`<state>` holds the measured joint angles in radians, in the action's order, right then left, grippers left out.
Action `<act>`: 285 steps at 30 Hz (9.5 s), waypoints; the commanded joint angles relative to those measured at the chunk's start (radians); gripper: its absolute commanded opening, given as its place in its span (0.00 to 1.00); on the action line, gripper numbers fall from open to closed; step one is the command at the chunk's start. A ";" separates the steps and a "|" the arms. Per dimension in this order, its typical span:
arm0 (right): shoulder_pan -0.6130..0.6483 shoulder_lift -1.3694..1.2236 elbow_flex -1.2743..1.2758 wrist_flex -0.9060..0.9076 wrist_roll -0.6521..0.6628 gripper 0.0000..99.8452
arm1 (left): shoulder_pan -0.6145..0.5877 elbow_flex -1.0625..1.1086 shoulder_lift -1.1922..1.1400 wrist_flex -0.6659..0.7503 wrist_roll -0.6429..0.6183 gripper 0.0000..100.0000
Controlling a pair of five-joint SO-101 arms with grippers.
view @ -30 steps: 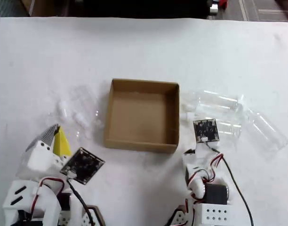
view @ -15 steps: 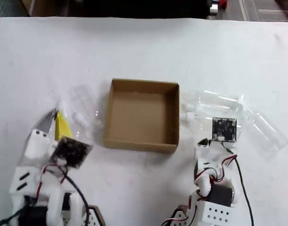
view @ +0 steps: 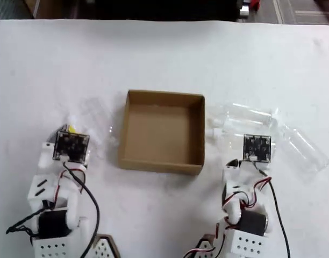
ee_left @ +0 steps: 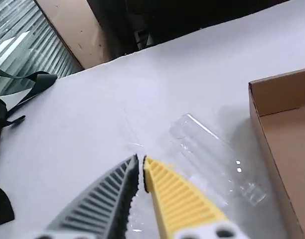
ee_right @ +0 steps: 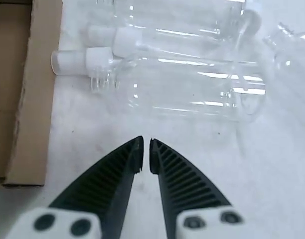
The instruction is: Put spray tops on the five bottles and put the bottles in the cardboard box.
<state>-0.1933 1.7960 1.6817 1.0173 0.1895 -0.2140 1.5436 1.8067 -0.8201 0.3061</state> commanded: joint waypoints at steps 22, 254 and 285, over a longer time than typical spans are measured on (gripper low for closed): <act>0.242 -0.001 -0.110 -0.684 -0.006 0.02 | 0.229 0.120 0.007 0.051 -0.009 0.02; 0.194 -2.595 -2.391 0.475 0.970 0.19 | 0.156 -0.717 -1.472 0.440 -0.345 0.13; 0.162 -2.580 -2.886 0.707 0.833 0.02 | 0.153 -0.717 -1.472 0.440 -0.345 0.13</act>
<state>0.0015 -0.8170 -1.0541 1.6909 1.1408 -0.0529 0.8316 0.3322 -0.4150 -0.0345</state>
